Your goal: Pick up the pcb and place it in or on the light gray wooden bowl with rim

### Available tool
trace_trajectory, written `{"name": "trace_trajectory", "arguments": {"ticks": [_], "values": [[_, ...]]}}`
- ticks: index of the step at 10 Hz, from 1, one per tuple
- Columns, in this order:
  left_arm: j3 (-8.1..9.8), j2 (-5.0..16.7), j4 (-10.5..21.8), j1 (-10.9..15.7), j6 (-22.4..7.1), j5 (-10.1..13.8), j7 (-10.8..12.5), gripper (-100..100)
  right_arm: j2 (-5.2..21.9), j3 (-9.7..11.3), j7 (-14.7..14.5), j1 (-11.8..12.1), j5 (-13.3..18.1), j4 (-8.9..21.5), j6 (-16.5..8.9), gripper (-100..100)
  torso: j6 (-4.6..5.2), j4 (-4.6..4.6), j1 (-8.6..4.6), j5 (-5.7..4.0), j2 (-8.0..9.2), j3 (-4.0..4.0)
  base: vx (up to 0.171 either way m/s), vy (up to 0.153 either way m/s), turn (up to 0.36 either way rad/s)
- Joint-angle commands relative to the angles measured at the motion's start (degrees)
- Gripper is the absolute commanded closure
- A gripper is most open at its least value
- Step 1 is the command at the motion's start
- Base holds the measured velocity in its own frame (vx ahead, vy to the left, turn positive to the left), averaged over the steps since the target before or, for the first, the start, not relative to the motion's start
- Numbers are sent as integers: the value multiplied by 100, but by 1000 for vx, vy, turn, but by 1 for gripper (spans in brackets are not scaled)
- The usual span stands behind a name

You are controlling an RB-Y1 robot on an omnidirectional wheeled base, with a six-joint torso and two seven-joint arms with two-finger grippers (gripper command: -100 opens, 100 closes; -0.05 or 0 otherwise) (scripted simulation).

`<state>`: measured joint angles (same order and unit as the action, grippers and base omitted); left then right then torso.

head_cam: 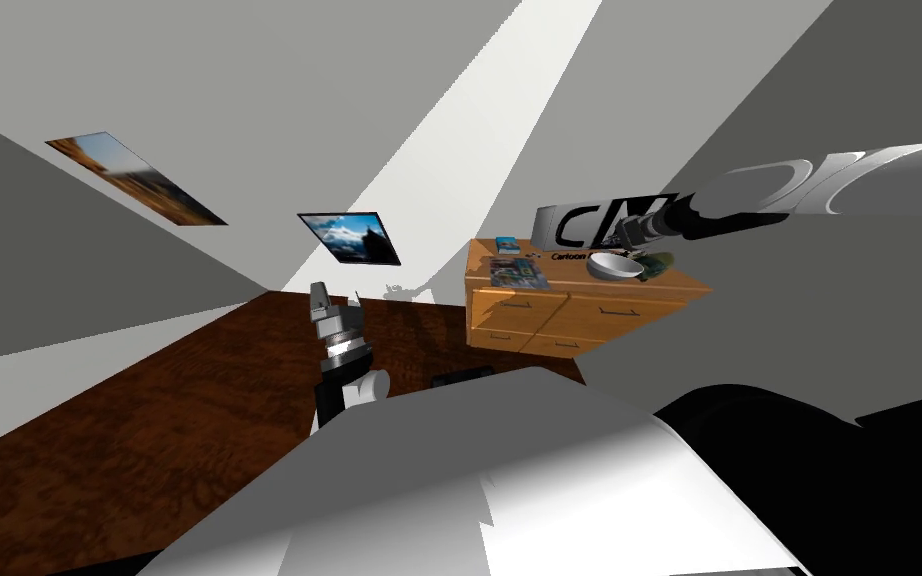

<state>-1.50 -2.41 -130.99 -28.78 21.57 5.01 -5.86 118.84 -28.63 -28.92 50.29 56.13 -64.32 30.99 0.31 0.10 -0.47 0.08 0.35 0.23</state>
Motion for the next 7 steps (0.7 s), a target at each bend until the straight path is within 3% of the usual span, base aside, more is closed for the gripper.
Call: {"name": "trace_trajectory", "arguments": {"ticks": [1,4,7], "values": [[0,0,0,0,0,0,0,0,72,-60,158,5,-174,38,184,100,0,0,0,0,0,0,38,-188,-197],[0,0,0,-1,0,0,0,0,152,-106,502,10,-452,10,462,100,-1,-14,-22,-14,-48,-29,98,-155,-184],[0,0,0,0,0,0,0,0,222,-139,802,20,-681,-38,677,100,-10,-19,-2,-17,-58,-38,89,-98,-118]]}}
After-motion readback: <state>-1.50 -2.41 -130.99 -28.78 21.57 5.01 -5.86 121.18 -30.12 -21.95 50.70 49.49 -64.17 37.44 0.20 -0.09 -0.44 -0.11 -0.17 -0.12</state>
